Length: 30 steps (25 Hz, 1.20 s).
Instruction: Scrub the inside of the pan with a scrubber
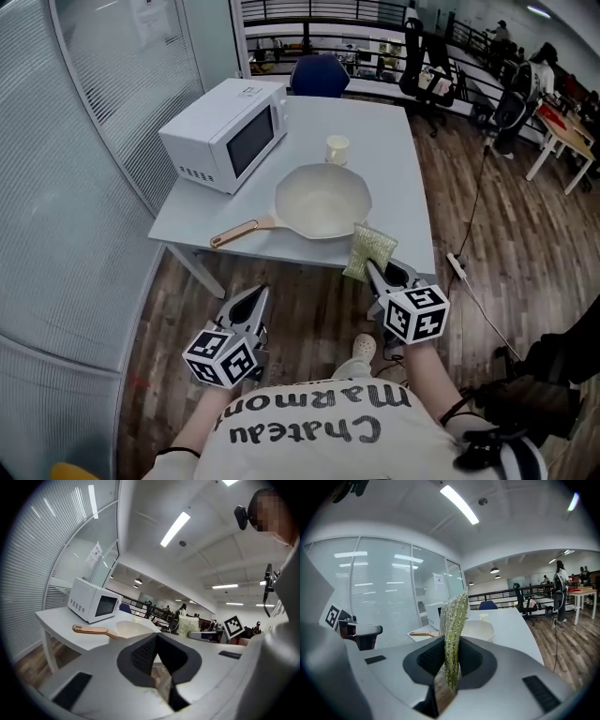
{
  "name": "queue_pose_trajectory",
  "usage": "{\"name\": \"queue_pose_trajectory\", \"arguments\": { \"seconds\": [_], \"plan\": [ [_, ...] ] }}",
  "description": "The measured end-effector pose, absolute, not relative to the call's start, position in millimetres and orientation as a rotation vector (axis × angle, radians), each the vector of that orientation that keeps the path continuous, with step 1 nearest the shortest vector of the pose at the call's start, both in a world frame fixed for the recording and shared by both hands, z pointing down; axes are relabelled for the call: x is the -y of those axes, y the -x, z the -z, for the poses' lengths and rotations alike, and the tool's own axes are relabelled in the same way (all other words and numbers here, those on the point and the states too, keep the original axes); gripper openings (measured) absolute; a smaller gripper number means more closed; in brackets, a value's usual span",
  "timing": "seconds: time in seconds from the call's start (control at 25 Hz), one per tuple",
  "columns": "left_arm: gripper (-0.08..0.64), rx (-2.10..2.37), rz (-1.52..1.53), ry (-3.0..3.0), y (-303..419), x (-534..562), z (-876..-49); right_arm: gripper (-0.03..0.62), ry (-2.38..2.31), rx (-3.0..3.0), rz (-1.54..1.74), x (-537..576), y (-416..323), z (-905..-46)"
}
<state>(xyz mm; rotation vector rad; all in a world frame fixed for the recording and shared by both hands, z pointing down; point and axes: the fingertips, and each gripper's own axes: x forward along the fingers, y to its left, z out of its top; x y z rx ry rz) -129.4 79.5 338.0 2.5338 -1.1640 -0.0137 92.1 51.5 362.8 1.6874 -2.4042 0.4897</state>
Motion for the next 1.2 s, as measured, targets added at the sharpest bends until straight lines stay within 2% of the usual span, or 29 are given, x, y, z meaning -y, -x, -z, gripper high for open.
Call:
{"name": "queue_pose_trajectory", "arguments": {
  "seconds": [0.52, 1.2],
  "plan": [
    [0.0, 1.165, 0.029, -2.538, 101, -71, -338, 0.054, -1.705, 2.376, -0.509, -48, -127, -362],
    [0.0, 1.163, 0.025, -2.539, 119, -61, -339, 0.054, -1.699, 2.356, -0.511, -43, -105, -374]
  ]
}}
